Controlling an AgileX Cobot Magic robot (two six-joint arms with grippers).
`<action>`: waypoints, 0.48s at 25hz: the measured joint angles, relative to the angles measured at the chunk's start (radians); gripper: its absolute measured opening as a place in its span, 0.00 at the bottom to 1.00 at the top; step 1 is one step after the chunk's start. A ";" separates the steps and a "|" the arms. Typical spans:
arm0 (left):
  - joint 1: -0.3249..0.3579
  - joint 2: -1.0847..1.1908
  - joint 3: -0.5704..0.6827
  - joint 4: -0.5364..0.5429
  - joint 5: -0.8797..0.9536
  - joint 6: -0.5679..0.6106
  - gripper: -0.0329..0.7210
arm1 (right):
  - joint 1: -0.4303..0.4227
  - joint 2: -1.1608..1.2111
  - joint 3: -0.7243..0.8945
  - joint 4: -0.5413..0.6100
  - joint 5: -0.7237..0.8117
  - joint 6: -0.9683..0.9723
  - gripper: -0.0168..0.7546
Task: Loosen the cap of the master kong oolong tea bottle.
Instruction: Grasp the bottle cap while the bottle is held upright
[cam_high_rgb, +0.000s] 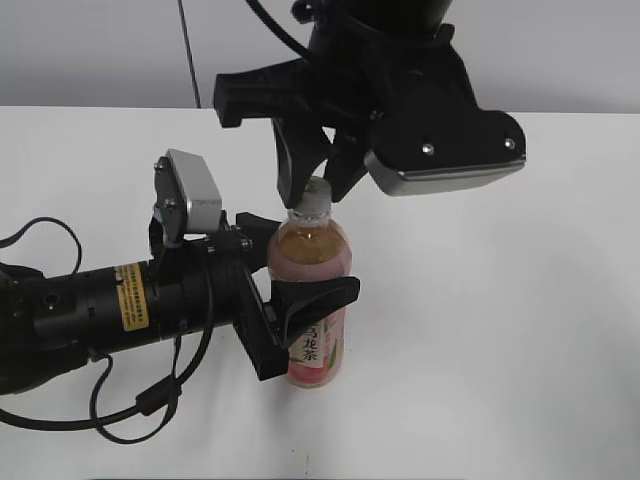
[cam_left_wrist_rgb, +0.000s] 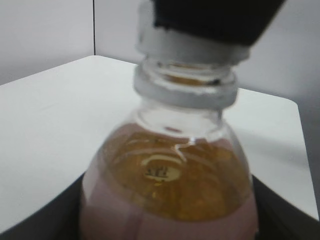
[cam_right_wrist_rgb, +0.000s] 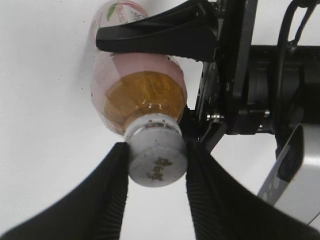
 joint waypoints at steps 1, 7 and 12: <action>0.000 0.000 0.000 0.000 0.000 0.000 0.65 | 0.000 0.000 0.000 0.000 0.000 0.010 0.37; 0.000 0.000 0.000 0.000 0.000 0.000 0.65 | 0.000 0.001 0.000 -0.003 0.000 0.083 0.37; 0.000 0.000 0.000 0.000 0.000 0.000 0.65 | 0.000 0.001 -0.001 -0.003 0.000 0.156 0.37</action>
